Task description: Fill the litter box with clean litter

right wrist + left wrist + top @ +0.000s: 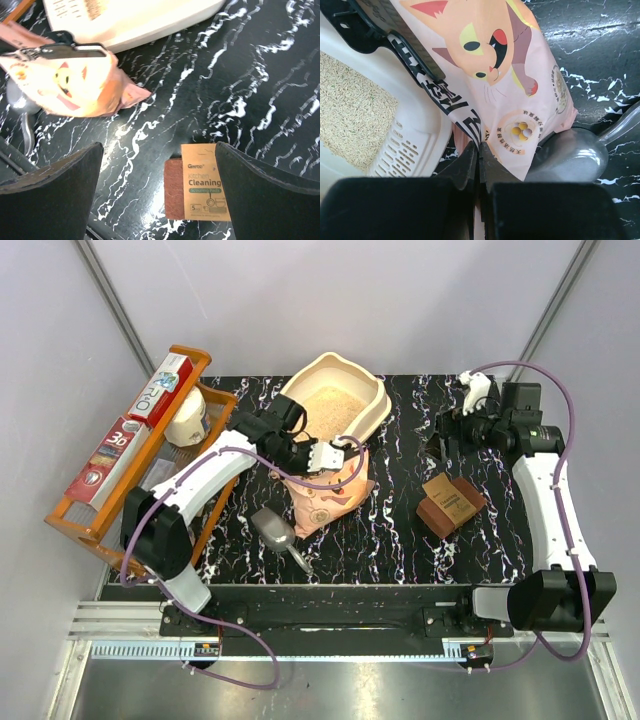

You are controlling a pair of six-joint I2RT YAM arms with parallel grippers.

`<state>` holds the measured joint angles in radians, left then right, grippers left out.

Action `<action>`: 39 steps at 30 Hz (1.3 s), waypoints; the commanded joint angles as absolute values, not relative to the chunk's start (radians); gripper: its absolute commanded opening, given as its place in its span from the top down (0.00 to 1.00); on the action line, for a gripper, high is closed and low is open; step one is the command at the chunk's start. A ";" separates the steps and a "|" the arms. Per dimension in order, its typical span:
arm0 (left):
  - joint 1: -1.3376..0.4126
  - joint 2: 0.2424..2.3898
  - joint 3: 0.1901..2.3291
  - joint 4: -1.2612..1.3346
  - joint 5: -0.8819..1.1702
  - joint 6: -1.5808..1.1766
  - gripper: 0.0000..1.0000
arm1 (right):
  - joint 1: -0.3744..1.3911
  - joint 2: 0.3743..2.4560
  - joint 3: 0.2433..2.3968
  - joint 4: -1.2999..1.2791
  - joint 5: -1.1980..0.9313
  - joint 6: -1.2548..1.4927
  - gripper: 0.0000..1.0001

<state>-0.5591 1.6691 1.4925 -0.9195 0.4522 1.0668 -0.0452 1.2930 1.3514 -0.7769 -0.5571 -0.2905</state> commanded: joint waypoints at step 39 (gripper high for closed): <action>-0.499 1.497 1.376 -0.551 0.445 0.763 0.51 | 0.239 1.433 1.473 -0.822 -0.724 -0.756 0.01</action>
